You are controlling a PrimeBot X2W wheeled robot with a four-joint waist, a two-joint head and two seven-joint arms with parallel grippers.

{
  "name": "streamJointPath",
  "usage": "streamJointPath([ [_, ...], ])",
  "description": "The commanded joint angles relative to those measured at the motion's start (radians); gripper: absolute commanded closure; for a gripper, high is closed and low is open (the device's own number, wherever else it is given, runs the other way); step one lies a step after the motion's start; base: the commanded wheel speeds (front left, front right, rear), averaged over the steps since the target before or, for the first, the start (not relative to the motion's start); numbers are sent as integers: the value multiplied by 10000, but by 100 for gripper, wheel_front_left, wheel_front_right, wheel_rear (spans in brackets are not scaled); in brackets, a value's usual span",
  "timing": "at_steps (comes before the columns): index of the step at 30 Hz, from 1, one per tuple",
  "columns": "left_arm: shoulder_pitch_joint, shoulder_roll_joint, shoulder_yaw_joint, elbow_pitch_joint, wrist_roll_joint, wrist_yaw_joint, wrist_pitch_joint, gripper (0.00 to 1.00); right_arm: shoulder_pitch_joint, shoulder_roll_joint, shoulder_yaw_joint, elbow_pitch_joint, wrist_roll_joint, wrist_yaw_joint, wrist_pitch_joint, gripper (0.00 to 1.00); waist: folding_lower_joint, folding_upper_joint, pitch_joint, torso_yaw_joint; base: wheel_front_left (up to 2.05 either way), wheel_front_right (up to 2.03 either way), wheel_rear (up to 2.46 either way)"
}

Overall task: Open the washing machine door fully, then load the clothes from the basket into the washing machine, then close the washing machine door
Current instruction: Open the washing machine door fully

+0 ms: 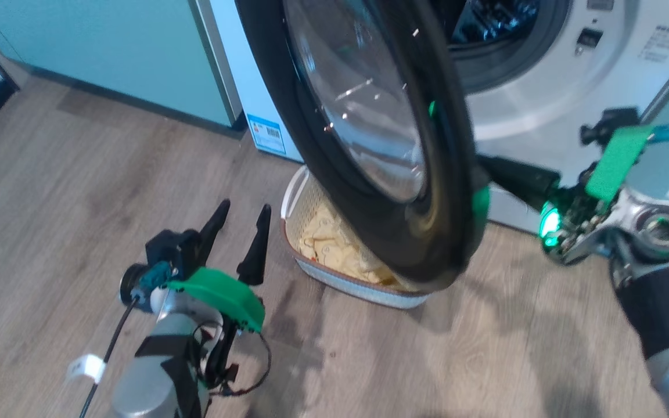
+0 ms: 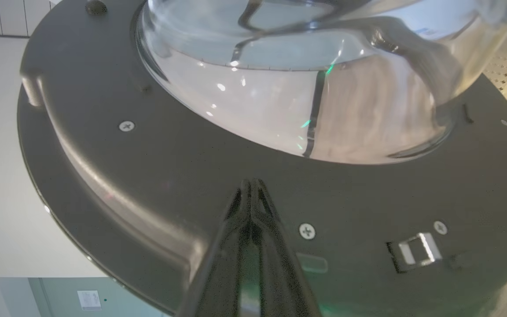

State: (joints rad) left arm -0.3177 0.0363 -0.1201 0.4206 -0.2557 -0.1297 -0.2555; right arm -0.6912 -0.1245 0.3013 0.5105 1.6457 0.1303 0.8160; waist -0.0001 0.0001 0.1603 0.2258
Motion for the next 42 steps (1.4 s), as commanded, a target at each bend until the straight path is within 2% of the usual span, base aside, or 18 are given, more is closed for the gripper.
streamJointPath([
  [1, -41, 307, 293, -227, 9, -7, -63, 0, -49, 247, 128, -366, 93, 4, 39, 100, 1, -1, -221, 71, 0, 0, 0],
  [8, 172, 421, 278, -148, -114, -8, -63, 0, 620, 636, 394, -208, 235, 4, -1, 100, 1, -1, -689, 202, 0, 0, 0],
  [17, 286, 520, 216, -111, -204, -9, -63, 0, 1001, 738, 836, -314, 758, 4, -391, 100, 1, -1, -930, 360, 0, 0, 0],
  [23, 385, 605, 356, -88, -247, -9, -63, 0, 1125, 741, 537, -539, 816, 4, -897, 100, 1, -1, -1035, 276, 0, 0, 0],
  [25, 448, 633, 441, -96, -285, -9, -63, 0, 1228, 741, 300, -661, 676, 4, -1147, 65, 1, -1, -1092, 188, 0, 0, 0],
  [26, 482, 641, 500, -105, -329, -9, -63, 0, 1301, 741, 182, -740, 614, 4, -1254, 57, 1, -1, -1132, 128, 0, 0, 0],
  [27, 516, 661, 561, -112, -370, -9, -63, 0, 1381, 741, 45, -845, 512, 4, -1413, 25, 1, -1, -1168, 58, 0, 0, 0],
  [28, 546, 692, 621, -118, -401, -9, -63, 0, 1468, 742, -94, -956, 415, 4, -1590, 0, 1, -1, -1194, -20, 0, 0, 0],
  [36, 621, 1008, 1018, -173, -625, -9, -63, 0, 2355, 695, -962, -1975, -394, 4, -2856, 0, 1, -1, -1358, -703, 0, 0, 0],
  [42, 678, 1296, 1372, -240, -818, -9, -63, 0, 3113, 292, -1338, -2681, -1376, 4, -4380, 0, 1, -1, -1474, -1403, 0, 0, 0],
])
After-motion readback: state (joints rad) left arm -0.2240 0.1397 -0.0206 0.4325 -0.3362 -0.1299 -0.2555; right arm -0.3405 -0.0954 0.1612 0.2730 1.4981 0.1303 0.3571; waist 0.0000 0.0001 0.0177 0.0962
